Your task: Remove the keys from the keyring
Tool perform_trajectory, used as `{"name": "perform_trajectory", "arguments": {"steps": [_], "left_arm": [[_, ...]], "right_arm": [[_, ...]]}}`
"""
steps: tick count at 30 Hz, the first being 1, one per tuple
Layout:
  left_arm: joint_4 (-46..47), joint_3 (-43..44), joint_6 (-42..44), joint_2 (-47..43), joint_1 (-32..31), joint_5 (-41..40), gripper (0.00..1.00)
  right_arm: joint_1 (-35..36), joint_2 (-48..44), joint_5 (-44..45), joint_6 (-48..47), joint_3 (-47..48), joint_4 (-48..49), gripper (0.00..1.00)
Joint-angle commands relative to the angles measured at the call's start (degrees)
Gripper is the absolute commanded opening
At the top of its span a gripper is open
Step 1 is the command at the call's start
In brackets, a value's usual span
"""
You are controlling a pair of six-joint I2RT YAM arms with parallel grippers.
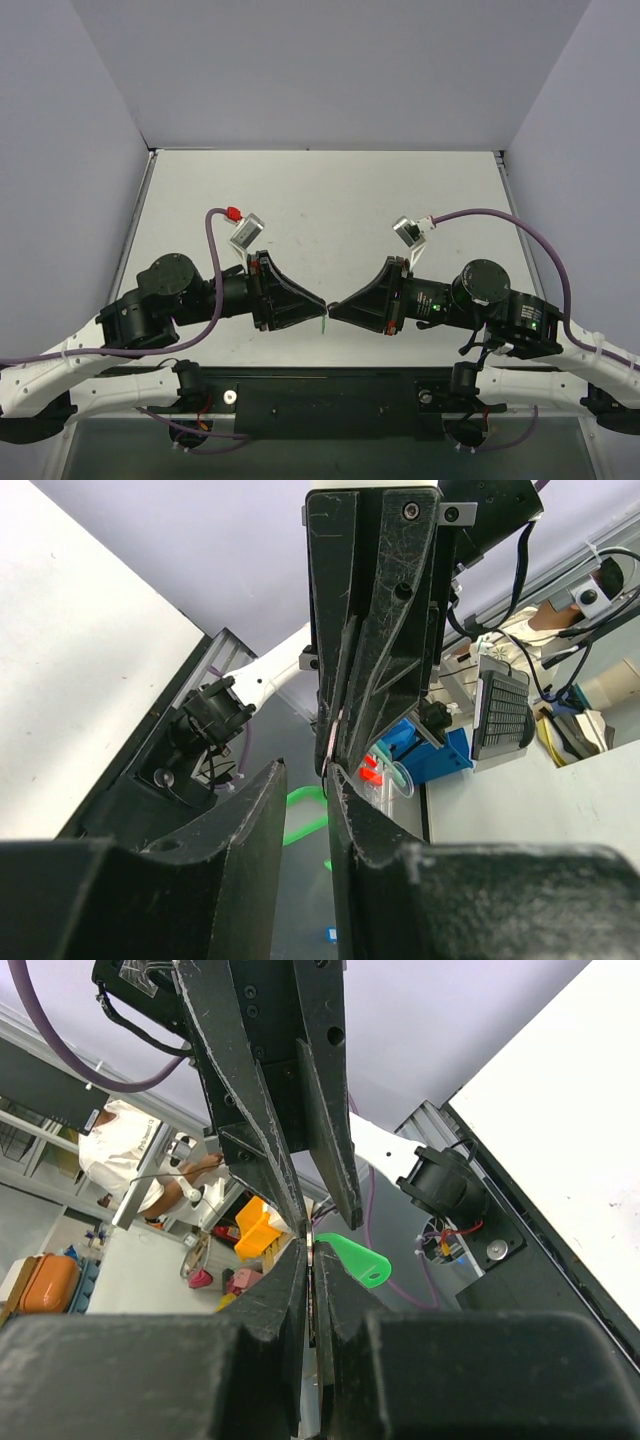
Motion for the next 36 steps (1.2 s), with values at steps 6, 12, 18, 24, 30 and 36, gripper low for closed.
{"name": "perform_trajectory", "arguments": {"steps": [6,12,18,24,30,36], "left_arm": [[5.56,1.17,-1.52,0.67,-0.28,4.13,0.25],[7.32,0.03,-2.92,-0.03,-0.28,4.22,0.0],[9.95,-2.34,-5.82,-1.61,-0.37,0.98,0.0],[15.05,-7.35,-10.21,-4.77,-2.39,-7.81,0.0],[18.82,-10.17,-11.01,-5.74,-7.48,-19.41,0.0],[21.38,-11.83,-10.66,-5.92,-12.4,-28.64,0.0]], "right_arm": [[0.28,-0.54,0.75,-0.65,0.08,2.08,0.0],[0.45,-0.62,1.1,-0.56,-0.44,2.17,0.0],[0.89,-0.54,4.0,0.4,-1.41,3.22,0.0],[2.12,-0.62,8.74,1.55,-2.73,6.73,0.0],[2.21,0.25,12.09,2.86,-3.78,9.46,0.0],[2.65,1.31,13.32,3.75,-4.31,10.95,0.0]]}}
